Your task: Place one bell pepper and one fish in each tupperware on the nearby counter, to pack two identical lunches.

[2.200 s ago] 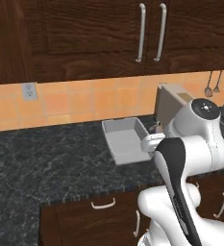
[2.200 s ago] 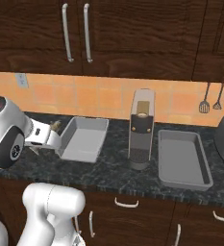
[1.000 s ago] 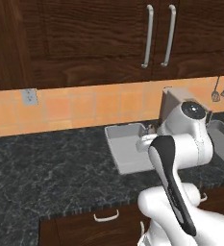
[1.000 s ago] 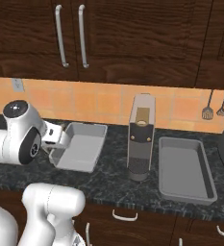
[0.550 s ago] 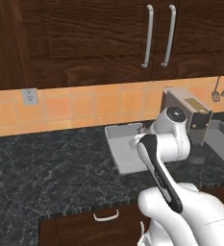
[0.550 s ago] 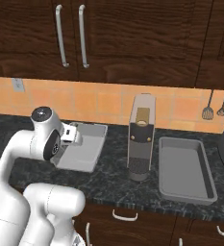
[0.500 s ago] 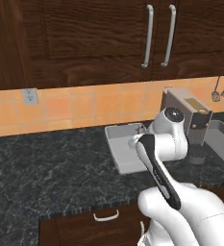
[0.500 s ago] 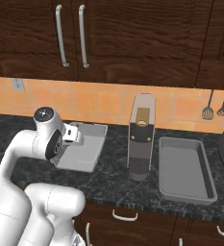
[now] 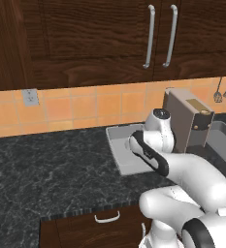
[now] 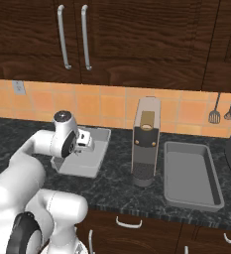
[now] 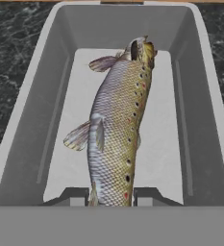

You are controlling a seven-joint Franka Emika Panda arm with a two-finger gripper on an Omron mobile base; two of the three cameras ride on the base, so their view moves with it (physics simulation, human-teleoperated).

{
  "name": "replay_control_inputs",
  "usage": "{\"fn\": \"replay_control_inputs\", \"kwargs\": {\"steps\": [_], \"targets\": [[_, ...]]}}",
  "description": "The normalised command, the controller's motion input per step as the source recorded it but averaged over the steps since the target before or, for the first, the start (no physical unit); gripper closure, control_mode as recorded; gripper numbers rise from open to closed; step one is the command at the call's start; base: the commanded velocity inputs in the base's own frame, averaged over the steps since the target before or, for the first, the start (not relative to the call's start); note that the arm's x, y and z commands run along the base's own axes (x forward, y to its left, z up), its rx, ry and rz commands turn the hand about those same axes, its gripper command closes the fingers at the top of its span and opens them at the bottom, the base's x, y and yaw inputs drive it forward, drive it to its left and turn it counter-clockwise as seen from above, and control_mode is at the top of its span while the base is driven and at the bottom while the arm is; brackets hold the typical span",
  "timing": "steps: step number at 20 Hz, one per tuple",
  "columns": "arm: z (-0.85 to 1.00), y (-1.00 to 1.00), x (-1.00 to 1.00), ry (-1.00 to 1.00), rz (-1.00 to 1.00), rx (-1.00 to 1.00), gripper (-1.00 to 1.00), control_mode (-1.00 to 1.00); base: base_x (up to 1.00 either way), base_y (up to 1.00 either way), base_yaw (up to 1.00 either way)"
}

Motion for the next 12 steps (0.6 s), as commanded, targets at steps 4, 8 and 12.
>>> {"fn": "replay_control_inputs", "kwargs": {"steps": [4,8,12], "targets": [[-0.09,0.00,0.49,0.02,0.00,0.00,1.00,-1.00,0.00,0.00,0.00],[-0.44,0.00,0.39,-0.01,0.00,0.00,1.00,-1.00,0.00,0.00,0.00],[-0.21,0.00,0.31,-0.08,0.00,0.00,1.00,-1.00,0.00,0.00,0.00]]}}
